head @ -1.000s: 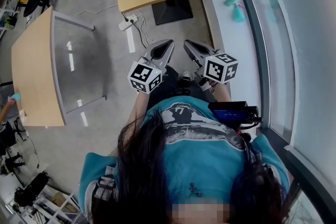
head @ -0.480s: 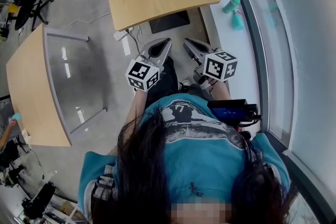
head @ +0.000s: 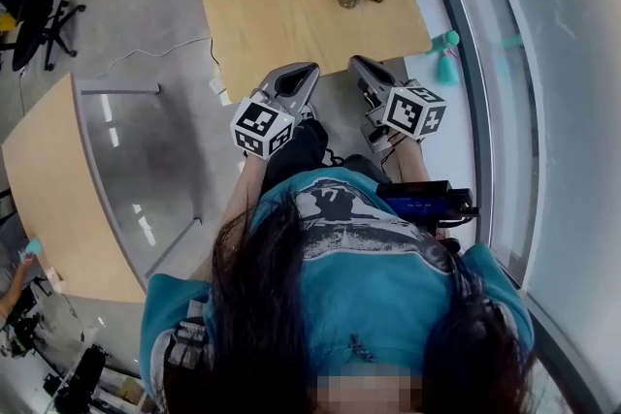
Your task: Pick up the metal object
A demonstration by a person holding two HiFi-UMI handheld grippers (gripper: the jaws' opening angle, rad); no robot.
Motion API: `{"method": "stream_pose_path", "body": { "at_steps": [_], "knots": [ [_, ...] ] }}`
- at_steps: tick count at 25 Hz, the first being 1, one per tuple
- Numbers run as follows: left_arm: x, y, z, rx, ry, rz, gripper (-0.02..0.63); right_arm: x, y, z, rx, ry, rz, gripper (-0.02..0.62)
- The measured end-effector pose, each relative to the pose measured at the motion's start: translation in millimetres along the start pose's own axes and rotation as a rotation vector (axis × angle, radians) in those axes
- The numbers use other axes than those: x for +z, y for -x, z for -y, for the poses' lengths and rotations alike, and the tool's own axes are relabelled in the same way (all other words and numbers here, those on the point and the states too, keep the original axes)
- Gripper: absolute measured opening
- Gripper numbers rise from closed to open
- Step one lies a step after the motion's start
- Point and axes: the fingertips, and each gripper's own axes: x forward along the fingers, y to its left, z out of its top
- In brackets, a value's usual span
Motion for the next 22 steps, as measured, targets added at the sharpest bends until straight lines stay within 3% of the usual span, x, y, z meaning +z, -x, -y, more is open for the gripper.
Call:
{"method": "stream_pose_path", "body": {
  "at_steps": [2, 6, 8, 11, 16, 22],
  "knots": [
    [3.6, -2.8, -21.7, -0.003, 0.006, -0.002, -0.002, 2.2, -21.8, 9.7, -0.019, -0.015, -0.022, 0.015],
    [9.9, -6.7, -59.8, 0.007, 0.035, 0.008, -0.002, 3.2, -57.3, 35.5, -0.115, 0.103, -0.107, 0.02],
    [10.3, -7.8, -74.2, 0.015, 0.053, 0.008, -0.002, 5.6, -71.5, 49.4, -0.148, 0.144, -0.144, 0.105],
    [9.7, -11.3, -89.9, 0.022, 0.071, 0.008, -0.002, 17.3, -91.0, 76.5, -0.196, 0.202, -0.181, 0.144],
    [4.0, -19.7, -101.9, 0.043, 0.1, 0.0, -0.002, 36.9, -120.2, 134.4, -0.298, 0.41, -0.296, 0.166],
    [8.2, -23.4, -125.4, 0.115, 0.114, 0.0, -0.002, 43.3, -160.4, 184.6, -0.349, 0.599, -0.445, 0.19]
  ]
}}
